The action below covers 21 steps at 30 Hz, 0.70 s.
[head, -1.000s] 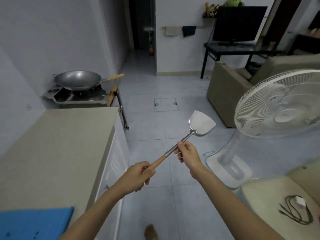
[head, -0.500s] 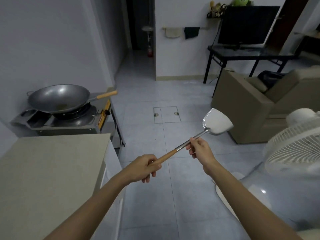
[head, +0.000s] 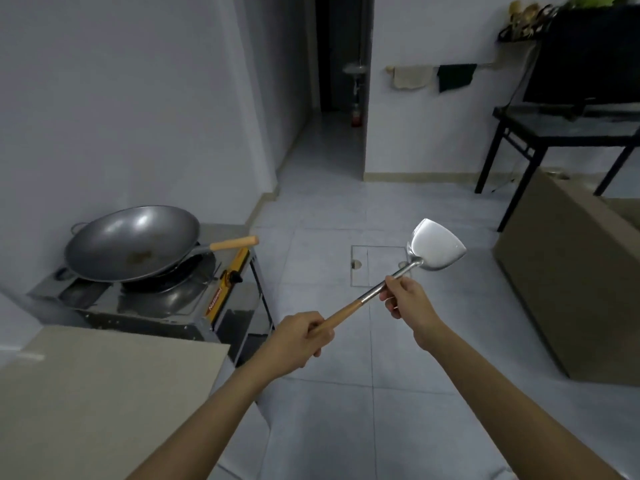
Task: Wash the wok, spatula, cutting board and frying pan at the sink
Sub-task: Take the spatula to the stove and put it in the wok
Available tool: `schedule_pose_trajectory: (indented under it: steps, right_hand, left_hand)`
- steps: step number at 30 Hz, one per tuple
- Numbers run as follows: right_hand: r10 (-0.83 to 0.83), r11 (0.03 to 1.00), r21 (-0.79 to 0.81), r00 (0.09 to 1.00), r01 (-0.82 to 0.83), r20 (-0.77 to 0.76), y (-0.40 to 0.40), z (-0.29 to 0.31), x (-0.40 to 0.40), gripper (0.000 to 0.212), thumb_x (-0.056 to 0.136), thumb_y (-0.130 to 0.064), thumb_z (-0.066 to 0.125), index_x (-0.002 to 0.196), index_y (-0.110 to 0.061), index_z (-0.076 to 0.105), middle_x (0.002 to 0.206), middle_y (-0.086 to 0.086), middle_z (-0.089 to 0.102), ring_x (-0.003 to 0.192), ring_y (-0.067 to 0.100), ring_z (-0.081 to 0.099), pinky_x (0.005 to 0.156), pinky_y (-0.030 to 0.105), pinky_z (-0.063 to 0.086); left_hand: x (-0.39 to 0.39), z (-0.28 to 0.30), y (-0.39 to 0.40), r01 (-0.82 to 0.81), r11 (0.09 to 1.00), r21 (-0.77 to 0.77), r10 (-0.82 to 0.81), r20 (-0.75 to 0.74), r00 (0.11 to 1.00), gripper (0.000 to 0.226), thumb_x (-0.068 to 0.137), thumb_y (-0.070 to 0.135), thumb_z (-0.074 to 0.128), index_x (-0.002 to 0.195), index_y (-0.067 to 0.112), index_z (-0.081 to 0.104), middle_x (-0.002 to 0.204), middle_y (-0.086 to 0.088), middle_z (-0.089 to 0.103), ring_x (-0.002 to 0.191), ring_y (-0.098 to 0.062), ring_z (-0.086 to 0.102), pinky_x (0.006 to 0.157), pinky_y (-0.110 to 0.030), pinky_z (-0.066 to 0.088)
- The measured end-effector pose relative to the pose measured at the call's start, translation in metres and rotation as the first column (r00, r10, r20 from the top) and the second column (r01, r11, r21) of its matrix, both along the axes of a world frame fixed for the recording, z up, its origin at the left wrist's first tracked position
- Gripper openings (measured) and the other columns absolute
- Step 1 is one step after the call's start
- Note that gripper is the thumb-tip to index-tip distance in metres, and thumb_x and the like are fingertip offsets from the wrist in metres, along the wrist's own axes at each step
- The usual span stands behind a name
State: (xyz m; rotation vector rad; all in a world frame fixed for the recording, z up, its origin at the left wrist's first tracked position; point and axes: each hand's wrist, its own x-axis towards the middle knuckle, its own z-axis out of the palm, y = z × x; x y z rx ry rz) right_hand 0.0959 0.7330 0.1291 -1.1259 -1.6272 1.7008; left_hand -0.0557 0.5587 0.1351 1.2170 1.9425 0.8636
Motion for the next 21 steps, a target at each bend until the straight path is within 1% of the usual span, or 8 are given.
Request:
schedule_pose_trajectory:
  steps: [3,5,8,11,13,16,18,21]
  right_hand:
    - [0.121,0.993,0.014,0.993,-0.121,0.014,0.049,0.001,-0.054,0.023,0.1,-0.024,0.045,0.084,-0.01,0.055,0.069,0.004,0.061,0.05,0.01,0.041,0.046,0.018,0.032]
    - [0.203,0.979,0.023,0.978,-0.204,0.037,0.065,-0.004,-0.097,0.025,0.099,-0.026,0.046,0.084,-0.009,0.056,0.07,0.006,0.062,0.049,0.01,0.041,0.044,0.017,0.032]
    - [0.33,0.943,0.028,0.942,-0.332,0.058,0.073,-0.013,-0.167,0.027,0.099,-0.028,0.047,0.084,-0.008,0.057,0.07,0.006,0.063,0.048,0.009,0.042,0.044,0.017,0.034]
    - [0.456,0.888,0.027,0.887,-0.458,0.073,0.065,-0.015,-0.24,0.028,0.099,-0.029,0.046,0.084,-0.009,0.058,0.07,0.004,0.062,0.049,0.007,0.043,0.046,0.017,0.035]
    - [0.518,0.852,0.037,0.852,-0.522,0.074,0.056,-0.016,-0.288,0.029,0.1,-0.03,0.045,0.085,-0.008,0.057,0.07,0.004,0.061,0.05,0.007,0.044,0.048,0.018,0.035]
    - [0.574,0.816,0.039,0.816,-0.577,0.065,0.042,-0.012,-0.353,0.031,0.099,-0.031,0.044,0.082,-0.008,0.057,0.071,0.006,0.058,0.051,0.008,0.044,0.05,0.019,0.035]
    - [0.609,0.793,-0.002,0.791,-0.61,0.058,0.036,-0.009,-0.392,0.031,0.1,-0.027,0.044,0.076,-0.012,0.056,0.068,0.004,0.057,0.049,0.007,0.044,0.049,0.019,0.035]
    - [0.627,0.779,-0.055,0.777,-0.625,0.053,0.03,-0.009,-0.449,0.03,0.1,-0.024,0.045,0.074,-0.012,0.055,0.066,0.003,0.058,0.047,0.007,0.044,0.051,0.021,0.036]
  left_hand:
    - [-0.031,0.0,0.026,-0.096,0.994,0.047,0.098,-0.037,0.995,0.022,0.095,0.029,0.057,0.082,0.012,0.064,0.063,0.007,0.06,0.055,0.0,0.052,0.055,-0.018,0.043]
    - [-0.055,0.0,0.03,-0.178,0.983,0.05,0.181,-0.071,0.981,0.025,0.095,0.028,0.057,0.085,0.007,0.064,0.065,0.007,0.059,0.058,0.001,0.054,0.057,-0.014,0.042]
    - [-0.098,0.001,0.025,-0.289,0.956,0.048,0.292,-0.101,0.951,0.021,0.095,0.025,0.057,0.081,0.011,0.064,0.067,0.004,0.06,0.06,-0.002,0.055,0.058,-0.013,0.042]
    - [-0.143,0.002,0.011,-0.4,0.916,0.04,0.401,-0.148,0.904,0.023,0.095,0.023,0.058,0.078,0.008,0.064,0.065,0.002,0.059,0.058,-0.004,0.053,0.056,-0.018,0.039]
    - [-0.174,0.003,-0.001,-0.463,0.886,0.028,0.461,-0.162,0.873,0.022,0.095,0.024,0.058,0.076,0.014,0.063,0.063,0.005,0.058,0.055,-0.003,0.052,0.055,-0.019,0.04]
    - [-0.221,0.007,-0.016,-0.528,0.848,0.036,0.525,-0.194,0.829,0.025,0.094,0.023,0.058,0.069,0.022,0.06,0.06,0.008,0.056,0.051,-0.002,0.051,0.054,-0.021,0.039]
    - [-0.25,0.011,-0.023,-0.569,0.822,0.019,0.559,-0.209,0.802,0.024,0.095,0.026,0.058,0.07,0.023,0.06,0.061,0.007,0.059,0.05,-0.003,0.051,0.053,-0.021,0.039]
    - [-0.292,0.013,-0.028,-0.602,0.799,0.006,0.592,-0.182,0.785,0.021,0.096,0.029,0.055,0.076,0.023,0.059,0.065,0.005,0.063,0.048,-0.005,0.052,0.049,-0.02,0.041]
